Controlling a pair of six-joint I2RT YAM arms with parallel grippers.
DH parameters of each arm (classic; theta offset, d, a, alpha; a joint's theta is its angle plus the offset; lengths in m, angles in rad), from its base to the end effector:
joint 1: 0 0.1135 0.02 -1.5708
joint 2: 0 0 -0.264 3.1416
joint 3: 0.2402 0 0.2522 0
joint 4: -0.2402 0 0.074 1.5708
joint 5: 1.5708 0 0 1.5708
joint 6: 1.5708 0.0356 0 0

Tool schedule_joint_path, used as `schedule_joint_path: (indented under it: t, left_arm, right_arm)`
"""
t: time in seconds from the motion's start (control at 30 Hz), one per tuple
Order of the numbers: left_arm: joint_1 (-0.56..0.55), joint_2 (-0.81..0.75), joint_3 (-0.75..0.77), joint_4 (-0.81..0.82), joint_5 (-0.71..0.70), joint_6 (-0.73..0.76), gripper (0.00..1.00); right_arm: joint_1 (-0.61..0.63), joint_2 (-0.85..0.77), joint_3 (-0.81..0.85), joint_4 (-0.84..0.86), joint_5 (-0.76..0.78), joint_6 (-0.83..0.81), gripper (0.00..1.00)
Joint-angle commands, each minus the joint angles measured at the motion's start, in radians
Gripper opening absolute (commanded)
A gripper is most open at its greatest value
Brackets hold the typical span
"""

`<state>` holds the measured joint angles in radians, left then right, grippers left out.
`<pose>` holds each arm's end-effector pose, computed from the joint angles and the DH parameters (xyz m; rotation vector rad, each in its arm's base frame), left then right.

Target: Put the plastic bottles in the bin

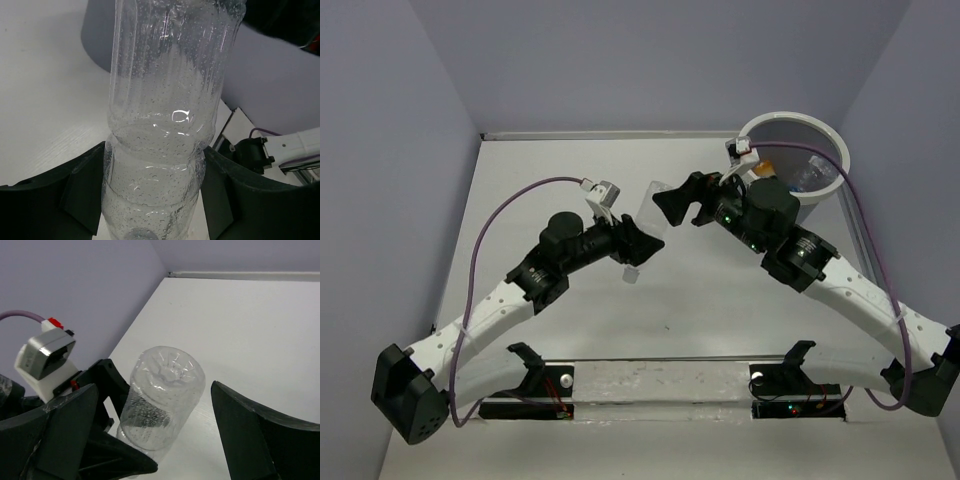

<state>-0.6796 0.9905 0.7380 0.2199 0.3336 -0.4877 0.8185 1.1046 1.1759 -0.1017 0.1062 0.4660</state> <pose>0.1755 -0.1568 0.3277 0.4409 1.6742 -1.1515 0.1741 0.1805 0.4233 -0.2087 1.6649 0.9024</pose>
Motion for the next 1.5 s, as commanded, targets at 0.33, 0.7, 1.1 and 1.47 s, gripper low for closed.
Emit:
schedule_joint_path:
  t: [0.33, 0.7, 1.1, 1.47]
  left_arm:
    - [-0.121, -0.018, 0.032, 0.210, -0.002, -0.045, 0.61]
    - [-0.126, -0.162, 0.103, -0.076, -0.203, 0.018, 0.99]
    - [-0.126, -0.585, 0.054, -0.470, -0.559, 0.074, 0.99]
    - [-0.124, -0.813, -0.065, -0.475, -0.648, 0.052, 0.99]
  right_arm:
    - [-0.001, 0.026, -0.067, 0.130, -0.065, 0.079, 0.88]
    - [-0.077, -0.069, 0.063, 0.105, 0.219, -0.085, 0.35]
    - [-0.651, 0.073, 0.364, -0.024, 0.414, -0.296, 0.31]
    - [-0.739, 0.296, 0.179, 0.214, 0.325, -0.184, 0.54]
